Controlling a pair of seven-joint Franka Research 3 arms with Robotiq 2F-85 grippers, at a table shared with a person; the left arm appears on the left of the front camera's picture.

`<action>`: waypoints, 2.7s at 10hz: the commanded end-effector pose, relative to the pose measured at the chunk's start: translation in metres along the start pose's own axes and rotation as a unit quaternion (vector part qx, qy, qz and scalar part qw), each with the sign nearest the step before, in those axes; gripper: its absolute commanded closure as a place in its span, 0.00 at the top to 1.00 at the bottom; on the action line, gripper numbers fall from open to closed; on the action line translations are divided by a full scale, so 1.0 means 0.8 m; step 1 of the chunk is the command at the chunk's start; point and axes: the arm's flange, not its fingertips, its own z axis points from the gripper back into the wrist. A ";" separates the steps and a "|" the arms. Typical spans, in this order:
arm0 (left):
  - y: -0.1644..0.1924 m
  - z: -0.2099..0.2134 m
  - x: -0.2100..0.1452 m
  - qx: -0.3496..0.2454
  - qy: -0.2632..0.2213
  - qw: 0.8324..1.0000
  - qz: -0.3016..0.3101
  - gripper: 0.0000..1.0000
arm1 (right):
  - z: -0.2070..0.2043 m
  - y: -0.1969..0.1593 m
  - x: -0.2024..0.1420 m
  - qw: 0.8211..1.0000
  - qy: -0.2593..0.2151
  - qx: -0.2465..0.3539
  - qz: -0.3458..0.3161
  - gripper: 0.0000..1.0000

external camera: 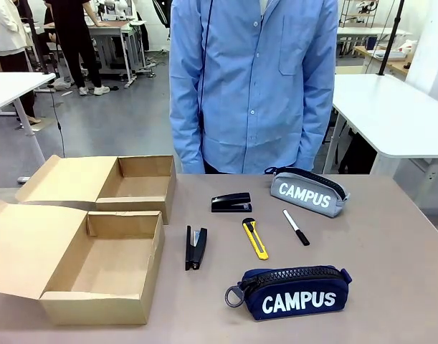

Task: Place items inside the box.
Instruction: Pick up a Pencil pouch or Stapler and place it inside the Mailer Box closest to the robot.

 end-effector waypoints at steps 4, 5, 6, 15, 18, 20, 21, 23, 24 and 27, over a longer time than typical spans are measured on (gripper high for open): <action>0.003 0.007 0.000 -0.010 -0.012 1.000 -0.010 1.00 | 0.003 -0.002 0.001 1.000 -0.007 0.003 0.013 1.00; 0.003 0.007 0.000 -0.010 -0.012 1.000 -0.010 1.00 | 0.003 -0.005 -0.004 1.000 -0.002 -0.003 -0.001 1.00; 0.003 0.007 0.000 -0.010 -0.012 1.000 -0.010 1.00 | -0.019 0.007 -0.006 0.998 0.023 -0.047 0.039 1.00; 0.003 0.007 0.000 -0.010 -0.012 1.000 -0.010 1.00 | 0.069 -0.045 -0.022 0.988 0.023 -0.005 0.153 1.00; 0.003 0.007 0.000 -0.010 -0.012 1.000 -0.010 1.00 | 0.073 -0.035 -0.032 0.990 0.019 -0.012 0.141 1.00; 0.003 0.007 0.000 -0.010 -0.012 1.000 -0.010 1.00 | 0.073 -0.035 -0.032 0.990 0.019 -0.012 0.141 1.00; 0.003 0.007 0.000 -0.010 -0.012 1.000 -0.010 1.00 | 0.073 -0.035 -0.032 0.990 0.019 -0.012 0.141 1.00; 0.003 0.007 0.000 -0.010 -0.012 1.000 -0.010 1.00 | 0.068 -0.041 -0.029 0.991 0.025 -0.018 0.133 1.00; 0.003 0.007 0.000 -0.010 -0.012 1.000 -0.010 1.00 | 0.043 -0.021 -0.029 0.983 0.034 -0.029 0.176 1.00; 0.003 0.007 0.000 -0.010 -0.012 1.000 -0.010 1.00 | -0.102 0.059 -0.023 0.919 0.168 -0.092 0.345 1.00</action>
